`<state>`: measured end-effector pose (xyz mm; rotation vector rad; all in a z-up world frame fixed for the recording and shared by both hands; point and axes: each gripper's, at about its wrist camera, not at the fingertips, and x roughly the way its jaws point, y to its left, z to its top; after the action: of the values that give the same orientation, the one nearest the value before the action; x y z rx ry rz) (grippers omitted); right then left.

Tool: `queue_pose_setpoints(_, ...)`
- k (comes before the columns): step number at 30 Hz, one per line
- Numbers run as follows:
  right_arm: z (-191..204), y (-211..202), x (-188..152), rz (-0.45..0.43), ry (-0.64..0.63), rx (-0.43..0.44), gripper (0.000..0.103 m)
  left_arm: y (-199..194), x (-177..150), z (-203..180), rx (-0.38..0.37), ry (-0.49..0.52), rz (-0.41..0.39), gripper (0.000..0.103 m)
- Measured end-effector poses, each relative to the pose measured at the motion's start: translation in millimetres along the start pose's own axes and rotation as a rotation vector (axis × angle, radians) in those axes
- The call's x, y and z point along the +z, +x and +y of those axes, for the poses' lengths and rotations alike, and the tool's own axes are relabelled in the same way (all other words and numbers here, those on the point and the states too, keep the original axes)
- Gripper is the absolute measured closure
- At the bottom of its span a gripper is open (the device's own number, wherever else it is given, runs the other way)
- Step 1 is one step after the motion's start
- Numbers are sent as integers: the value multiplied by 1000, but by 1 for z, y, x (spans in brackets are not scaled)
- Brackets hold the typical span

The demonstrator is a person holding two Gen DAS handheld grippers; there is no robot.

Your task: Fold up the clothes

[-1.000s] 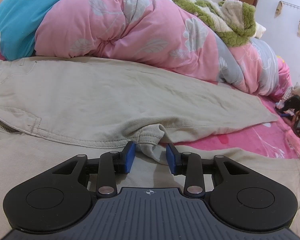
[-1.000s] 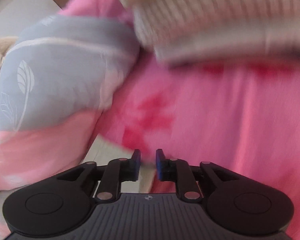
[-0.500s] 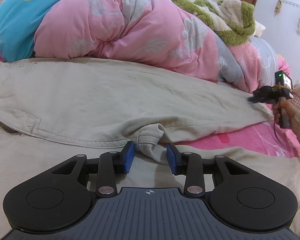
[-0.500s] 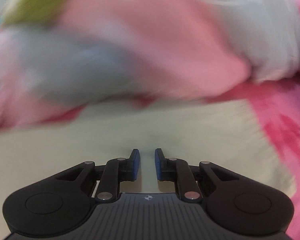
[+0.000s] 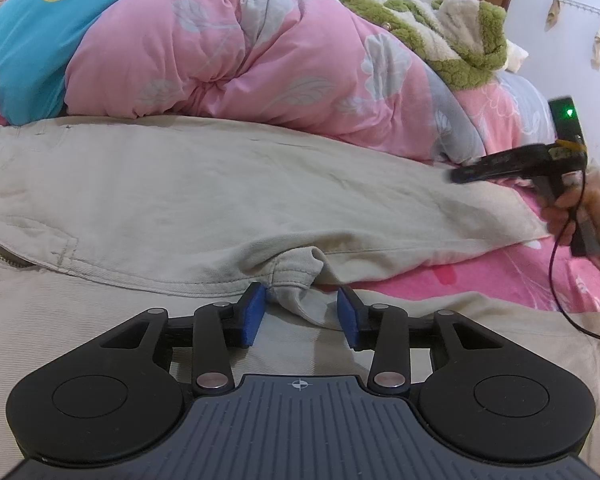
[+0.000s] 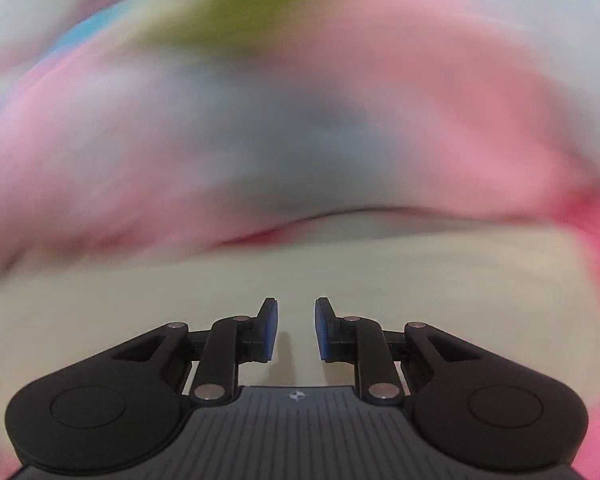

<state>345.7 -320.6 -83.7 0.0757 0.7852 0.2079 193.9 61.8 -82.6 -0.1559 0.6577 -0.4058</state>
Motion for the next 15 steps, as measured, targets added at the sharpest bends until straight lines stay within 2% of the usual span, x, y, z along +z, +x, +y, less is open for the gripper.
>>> queue_pose_setpoints(15, -157, -11, -28, -99, 247, -323, 86, -1, -1, -3, -5, 5, 3, 58)
